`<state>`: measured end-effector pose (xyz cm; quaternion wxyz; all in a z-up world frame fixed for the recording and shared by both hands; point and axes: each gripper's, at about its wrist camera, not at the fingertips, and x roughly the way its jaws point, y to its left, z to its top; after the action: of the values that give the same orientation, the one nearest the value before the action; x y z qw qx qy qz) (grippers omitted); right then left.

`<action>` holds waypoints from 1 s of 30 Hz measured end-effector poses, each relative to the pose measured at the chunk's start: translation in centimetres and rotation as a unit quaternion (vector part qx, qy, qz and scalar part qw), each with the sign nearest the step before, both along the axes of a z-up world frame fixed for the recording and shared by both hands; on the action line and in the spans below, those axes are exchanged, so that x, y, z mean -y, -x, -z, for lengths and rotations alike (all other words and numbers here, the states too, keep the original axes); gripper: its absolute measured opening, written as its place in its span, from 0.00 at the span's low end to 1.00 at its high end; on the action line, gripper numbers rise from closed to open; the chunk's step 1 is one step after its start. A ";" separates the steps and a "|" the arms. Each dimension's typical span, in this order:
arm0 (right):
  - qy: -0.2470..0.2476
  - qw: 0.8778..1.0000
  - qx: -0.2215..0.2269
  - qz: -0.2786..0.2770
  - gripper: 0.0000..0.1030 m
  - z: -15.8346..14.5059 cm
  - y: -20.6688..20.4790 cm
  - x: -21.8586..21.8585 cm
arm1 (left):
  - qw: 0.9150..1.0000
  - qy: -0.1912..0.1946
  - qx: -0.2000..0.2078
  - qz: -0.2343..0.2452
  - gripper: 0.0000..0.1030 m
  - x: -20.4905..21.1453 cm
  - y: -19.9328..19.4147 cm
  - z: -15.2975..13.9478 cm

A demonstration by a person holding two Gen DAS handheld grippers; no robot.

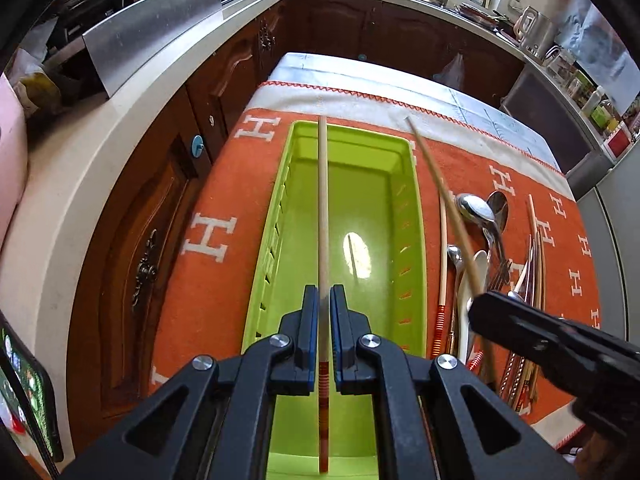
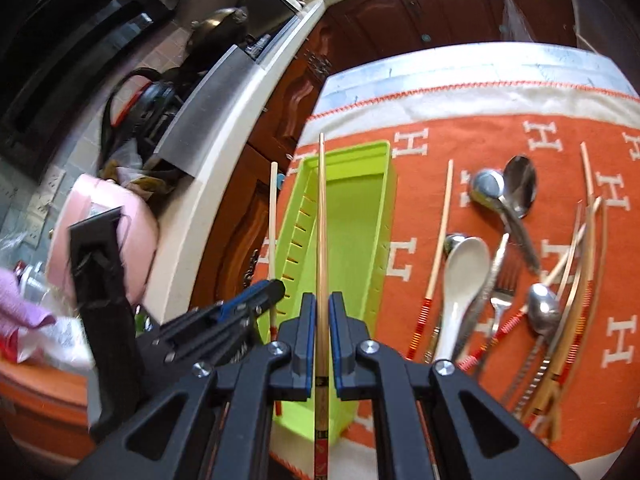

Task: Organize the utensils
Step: 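Carry the chopsticks into the green tray and open both tools, then move both open tools back over the utensil pile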

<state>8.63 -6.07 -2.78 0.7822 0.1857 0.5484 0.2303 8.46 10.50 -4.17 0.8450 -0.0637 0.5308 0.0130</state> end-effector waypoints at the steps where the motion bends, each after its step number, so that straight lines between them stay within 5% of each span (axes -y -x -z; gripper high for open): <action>1: 0.002 1.000 -0.005 0.001 0.07 0.3 -0.1 -0.2 | 1.000 0.000 0.001 0.001 0.04 -0.1 -0.1 0.1; 5: 0.014 1.000 -0.026 -0.003 0.07 1.9 -0.8 -1.4 | 1.000 -0.001 0.006 0.007 0.07 -0.4 -0.3 0.8; 18: 0.069 0.997 -0.006 -0.025 0.08 2.4 -0.5 -2.5 | 1.000 0.003 0.023 -0.015 0.62 -2.1 0.0 0.4; 30: 0.144 0.986 0.066 -0.056 0.07 0.9 2.6 -1.1 | 0.999 -0.008 0.033 -0.007 0.65 -1.1 1.0 -0.6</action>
<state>6.08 -5.02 -3.69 0.8210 0.0250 0.5326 0.2042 7.46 11.62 -3.59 0.8624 -0.0610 0.5021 0.0214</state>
